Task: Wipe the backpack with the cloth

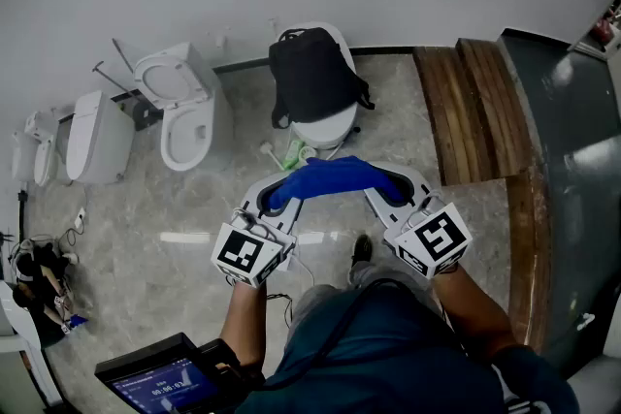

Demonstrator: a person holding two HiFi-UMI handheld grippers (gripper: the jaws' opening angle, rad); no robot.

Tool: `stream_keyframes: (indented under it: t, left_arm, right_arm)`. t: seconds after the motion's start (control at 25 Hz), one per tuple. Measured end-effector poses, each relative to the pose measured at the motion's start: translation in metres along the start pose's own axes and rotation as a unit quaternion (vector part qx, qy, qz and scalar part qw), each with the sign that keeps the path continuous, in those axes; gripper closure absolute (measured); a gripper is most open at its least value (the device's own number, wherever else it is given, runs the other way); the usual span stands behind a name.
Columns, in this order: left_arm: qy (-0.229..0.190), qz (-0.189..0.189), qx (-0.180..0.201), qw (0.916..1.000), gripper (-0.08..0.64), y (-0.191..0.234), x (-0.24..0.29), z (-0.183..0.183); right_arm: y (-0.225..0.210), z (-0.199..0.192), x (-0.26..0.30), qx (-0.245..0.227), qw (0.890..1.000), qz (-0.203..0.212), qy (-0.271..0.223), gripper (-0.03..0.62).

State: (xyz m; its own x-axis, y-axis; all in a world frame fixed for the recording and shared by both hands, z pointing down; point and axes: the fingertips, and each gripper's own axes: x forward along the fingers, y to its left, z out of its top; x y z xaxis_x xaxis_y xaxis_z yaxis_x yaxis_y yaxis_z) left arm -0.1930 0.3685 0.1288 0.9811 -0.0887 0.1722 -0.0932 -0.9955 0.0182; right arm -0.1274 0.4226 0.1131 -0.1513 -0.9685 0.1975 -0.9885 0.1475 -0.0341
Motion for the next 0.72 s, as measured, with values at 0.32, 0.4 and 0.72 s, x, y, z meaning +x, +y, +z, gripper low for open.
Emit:
stream_keyframes:
  t: [0.32,0.4,0.72]
  left_arm:
    - [0.024,0.049,-0.049,0.9974,0.531,0.143,0.105,-0.035]
    - [0.026,0.060,-0.067,0.9956,0.531,0.182,0.132,-0.054]
    - [0.061,0.062,-0.078,0.9931,0.531,0.323,0.229,-0.112]
  right_arm:
    - [-0.109,-0.017,0.150,-0.004,0.997,0.064,0.041,0.557]
    - [-0.134,-0.028,0.191,-0.011,0.995,0.079,0.063,0.557]
    - [-0.223,-0.060,0.337,-0.038,0.988,0.080,0.127,0.557]
